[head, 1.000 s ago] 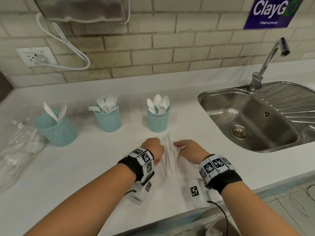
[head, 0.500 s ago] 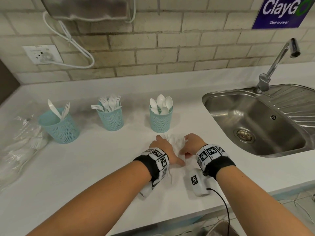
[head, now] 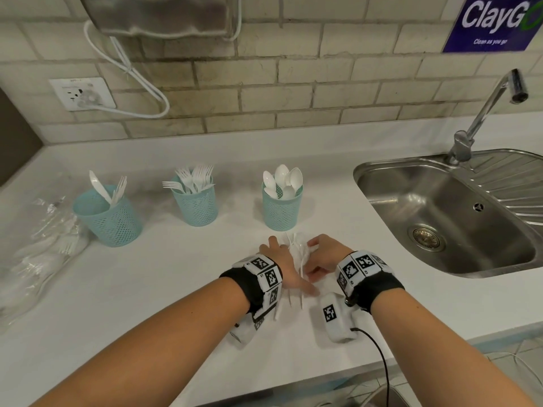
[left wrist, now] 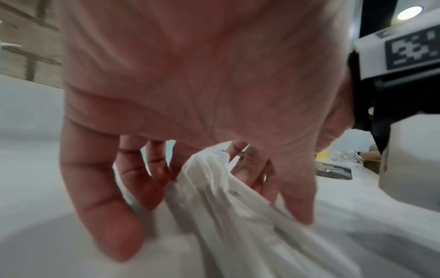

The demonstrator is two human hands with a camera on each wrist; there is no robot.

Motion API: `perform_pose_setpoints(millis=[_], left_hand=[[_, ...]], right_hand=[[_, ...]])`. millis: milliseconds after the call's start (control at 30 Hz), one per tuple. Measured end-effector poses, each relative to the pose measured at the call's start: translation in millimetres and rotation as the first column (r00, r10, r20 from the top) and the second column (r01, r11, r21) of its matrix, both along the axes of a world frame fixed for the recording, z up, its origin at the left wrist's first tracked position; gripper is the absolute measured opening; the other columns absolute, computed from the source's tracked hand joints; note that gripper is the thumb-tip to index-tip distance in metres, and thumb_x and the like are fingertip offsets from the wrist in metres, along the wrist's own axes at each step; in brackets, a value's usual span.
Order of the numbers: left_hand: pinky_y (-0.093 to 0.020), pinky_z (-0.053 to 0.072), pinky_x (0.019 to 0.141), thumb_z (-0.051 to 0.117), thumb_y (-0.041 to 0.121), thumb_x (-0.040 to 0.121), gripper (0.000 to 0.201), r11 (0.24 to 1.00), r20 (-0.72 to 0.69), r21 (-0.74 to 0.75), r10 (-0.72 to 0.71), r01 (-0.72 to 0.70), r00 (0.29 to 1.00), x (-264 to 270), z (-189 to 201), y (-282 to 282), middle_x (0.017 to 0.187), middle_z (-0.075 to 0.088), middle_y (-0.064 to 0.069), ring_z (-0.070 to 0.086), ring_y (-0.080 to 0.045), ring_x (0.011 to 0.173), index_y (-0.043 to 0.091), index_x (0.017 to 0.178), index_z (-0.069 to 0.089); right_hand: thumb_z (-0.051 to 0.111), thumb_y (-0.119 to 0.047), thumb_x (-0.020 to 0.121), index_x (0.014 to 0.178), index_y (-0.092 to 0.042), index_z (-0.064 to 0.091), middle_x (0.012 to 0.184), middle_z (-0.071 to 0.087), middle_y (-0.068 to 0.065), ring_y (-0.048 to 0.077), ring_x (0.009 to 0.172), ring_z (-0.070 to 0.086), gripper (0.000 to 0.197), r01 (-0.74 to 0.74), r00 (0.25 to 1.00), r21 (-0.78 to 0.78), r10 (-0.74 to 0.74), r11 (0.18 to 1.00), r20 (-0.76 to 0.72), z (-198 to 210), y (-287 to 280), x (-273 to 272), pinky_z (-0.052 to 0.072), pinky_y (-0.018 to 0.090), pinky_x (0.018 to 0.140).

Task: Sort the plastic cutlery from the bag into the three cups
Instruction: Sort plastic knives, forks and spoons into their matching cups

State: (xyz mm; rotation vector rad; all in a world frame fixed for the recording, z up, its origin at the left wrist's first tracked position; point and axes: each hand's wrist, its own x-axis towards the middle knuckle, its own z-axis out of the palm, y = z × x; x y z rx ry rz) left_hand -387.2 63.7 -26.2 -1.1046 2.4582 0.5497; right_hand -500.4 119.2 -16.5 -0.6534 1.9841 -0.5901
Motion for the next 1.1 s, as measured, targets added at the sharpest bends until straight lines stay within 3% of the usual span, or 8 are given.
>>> perform_pose_setpoints(millis=[100, 267, 433, 567, 733, 833, 967, 1100], left_hand=[[-0.040, 0.041, 0.091, 0.073, 0.057, 0.067, 0.094, 0.999, -0.004, -0.039, 0.002, -0.002, 1.000, 4, 2, -2, 0.134, 0.028, -0.012, 0.038, -0.033, 0.121, 0.011, 0.138, 0.033], [-0.038, 0.042, 0.080, 0.074, 0.034, 0.074, 0.077, 0.999, -0.021, -0.029, -0.034, 0.033, 0.999, 9, 10, -12, 0.130, 0.034, -0.015, 0.048, -0.037, 0.116, 0.012, 0.135, 0.032], [-0.032, 0.043, 0.071, 0.074, 0.023, 0.075, 0.067, 0.999, -0.058, -0.025, -0.050, 0.049, 0.997, 12, 7, -17, 0.118, 0.055, -0.016, 0.059, -0.033, 0.104, 0.002, 0.124, 0.034], [-0.031, 0.046, 0.074, 0.073, 0.023, 0.075, 0.065, 1.000, -0.075, -0.016, -0.015, 0.014, 0.997, 14, 6, -19, 0.116, 0.058, -0.014, 0.060, -0.031, 0.106, 0.000, 0.124, 0.037], [-0.036, 0.046, 0.088, 0.066, 0.024, 0.081, 0.050, 0.989, -0.040, -0.125, -0.083, 0.078, 0.996, 22, 4, -19, 0.123, 0.054, -0.015, 0.054, -0.033, 0.114, 0.004, 0.122, 0.045], [-0.037, 0.044, 0.089, 0.069, 0.026, 0.078, 0.056, 0.990, -0.021, -0.126, -0.063, 0.060, 0.998, 26, -2, -22, 0.125, 0.048, -0.014, 0.049, -0.033, 0.117, 0.006, 0.124, 0.043], [-0.034, 0.047, 0.077, 0.068, 0.020, 0.076, 0.050, 0.992, -0.067, -0.105, -0.083, 0.075, 0.994, 33, -6, -29, 0.115, 0.057, -0.014, 0.059, -0.033, 0.104, 0.006, 0.117, 0.042], [-0.036, 0.045, 0.087, 0.060, 0.019, 0.086, 0.044, 0.992, -0.087, -0.094, -0.094, 0.086, 0.992, 41, -7, -32, 0.123, 0.054, -0.016, 0.055, -0.034, 0.113, 0.002, 0.122, 0.042]], right_hand=[[0.076, 0.004, 0.067, 0.131, -0.005, 0.039, 0.088, 0.062, 0.016, 0.026, 0.066, 0.064, 0.074, -0.005, 1.000, 0.002, 0.005, 1.000, -0.030, 1, 0, 3, 0.057, 0.047, 0.082], [0.083, -0.017, 0.066, 0.143, -0.020, 0.023, 0.137, 0.029, 0.007, 0.025, 0.096, 0.061, 0.097, -0.059, 0.956, 0.058, 0.073, 0.997, -0.283, 6, -1, 2, 0.049, 0.024, 0.049], [0.079, -0.028, 0.069, 0.136, -0.015, 0.042, 0.137, 0.037, 0.009, 0.023, 0.115, 0.056, 0.078, -0.169, 0.908, 0.156, 0.215, 0.973, -0.360, 7, -10, 11, 0.049, 0.028, 0.090], [0.072, -0.013, 0.072, 0.087, -0.007, 0.066, 0.101, 0.069, 0.018, 0.020, 0.074, 0.057, 0.018, -0.234, 0.904, 0.095, 0.253, 0.968, -0.345, 3, -17, 26, 0.049, 0.027, 0.070], [0.064, -0.005, 0.076, 0.115, -0.008, 0.063, 0.117, 0.059, 0.019, 0.021, 0.078, 0.054, 0.040, -0.238, 0.908, 0.045, 0.239, 0.970, -0.344, -5, -16, 31, 0.047, 0.027, 0.070], [0.067, -0.017, 0.079, 0.131, -0.017, 0.049, 0.134, 0.034, 0.012, 0.023, 0.105, 0.056, 0.054, -0.212, 0.906, 0.068, 0.222, 0.975, -0.360, -8, -11, 32, 0.048, 0.029, 0.090], [0.067, -0.028, 0.080, 0.133, -0.020, 0.043, 0.136, 0.030, 0.010, 0.025, 0.125, 0.045, 0.058, -0.228, 0.888, 0.064, 0.234, 0.972, -0.395, -9, -8, 42, 0.037, 0.030, 0.104], [0.069, -0.041, 0.076, 0.125, -0.028, 0.049, 0.132, 0.034, 0.006, 0.025, 0.127, 0.032, 0.054, -0.151, 0.857, 0.038, 0.150, 0.988, -0.493, -15, -7, 54, 0.031, 0.030, 0.101]])
